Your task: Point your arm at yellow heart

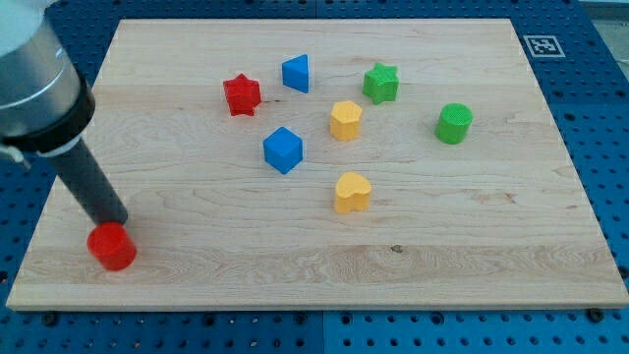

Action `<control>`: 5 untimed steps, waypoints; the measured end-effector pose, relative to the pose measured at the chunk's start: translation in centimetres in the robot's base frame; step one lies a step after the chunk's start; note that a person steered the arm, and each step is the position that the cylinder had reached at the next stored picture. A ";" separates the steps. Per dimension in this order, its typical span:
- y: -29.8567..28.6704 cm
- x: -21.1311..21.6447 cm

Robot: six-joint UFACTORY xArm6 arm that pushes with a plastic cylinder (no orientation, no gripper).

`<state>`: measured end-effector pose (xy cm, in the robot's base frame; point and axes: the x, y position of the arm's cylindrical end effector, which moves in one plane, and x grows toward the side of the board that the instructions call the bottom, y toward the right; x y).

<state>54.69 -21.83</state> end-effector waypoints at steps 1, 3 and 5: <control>0.9 0.0; 12.2 -1.7; 21.4 -4.4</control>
<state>50.27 -0.39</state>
